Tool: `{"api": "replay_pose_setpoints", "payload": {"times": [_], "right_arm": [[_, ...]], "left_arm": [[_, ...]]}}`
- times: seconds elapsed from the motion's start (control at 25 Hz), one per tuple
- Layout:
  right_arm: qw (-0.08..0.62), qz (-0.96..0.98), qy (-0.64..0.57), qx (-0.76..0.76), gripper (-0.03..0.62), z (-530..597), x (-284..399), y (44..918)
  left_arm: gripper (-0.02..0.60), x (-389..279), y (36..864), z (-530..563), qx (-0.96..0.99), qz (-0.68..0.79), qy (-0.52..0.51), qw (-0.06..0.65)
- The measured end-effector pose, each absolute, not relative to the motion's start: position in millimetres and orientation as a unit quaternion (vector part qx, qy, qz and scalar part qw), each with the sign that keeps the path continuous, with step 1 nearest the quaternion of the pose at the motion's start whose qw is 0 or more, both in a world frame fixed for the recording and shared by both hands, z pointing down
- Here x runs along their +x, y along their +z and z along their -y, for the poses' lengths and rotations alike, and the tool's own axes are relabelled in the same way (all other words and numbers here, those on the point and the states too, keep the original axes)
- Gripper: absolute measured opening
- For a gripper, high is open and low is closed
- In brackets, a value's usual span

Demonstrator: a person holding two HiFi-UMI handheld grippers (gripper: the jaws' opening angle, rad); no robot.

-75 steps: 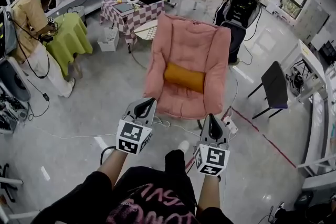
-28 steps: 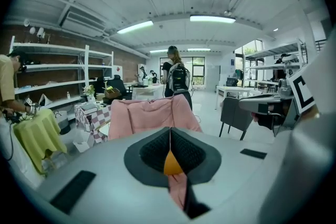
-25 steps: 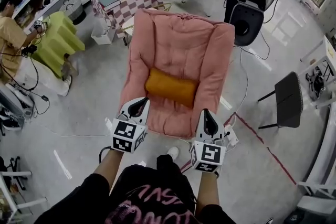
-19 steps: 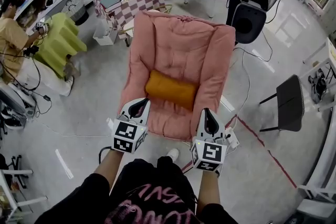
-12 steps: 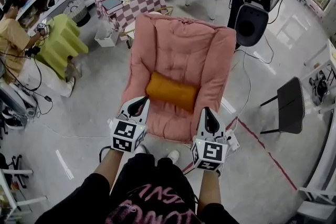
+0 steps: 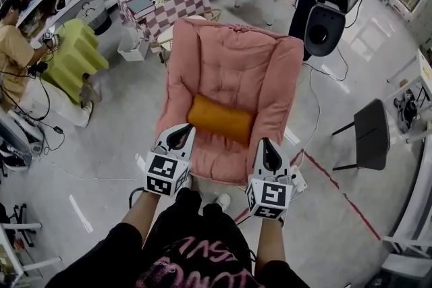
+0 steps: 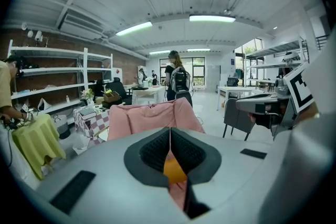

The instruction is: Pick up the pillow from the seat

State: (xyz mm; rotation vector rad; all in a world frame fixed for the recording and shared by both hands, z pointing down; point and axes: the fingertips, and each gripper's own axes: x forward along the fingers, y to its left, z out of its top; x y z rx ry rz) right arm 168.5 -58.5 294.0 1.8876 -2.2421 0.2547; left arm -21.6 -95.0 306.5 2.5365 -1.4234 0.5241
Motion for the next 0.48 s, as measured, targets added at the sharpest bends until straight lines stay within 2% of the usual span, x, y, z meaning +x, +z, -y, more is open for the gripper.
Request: {"api": "replay_pose_setpoints", "payload": {"times": [0.48], "right_arm": [[0.112,0.747,0.085,0.65,0.021,89.5,130.4,297.7]], "left_arm": [[0.011,-65.2,311.8,129.4,0.858,0.473,0.175,0.099]]}}
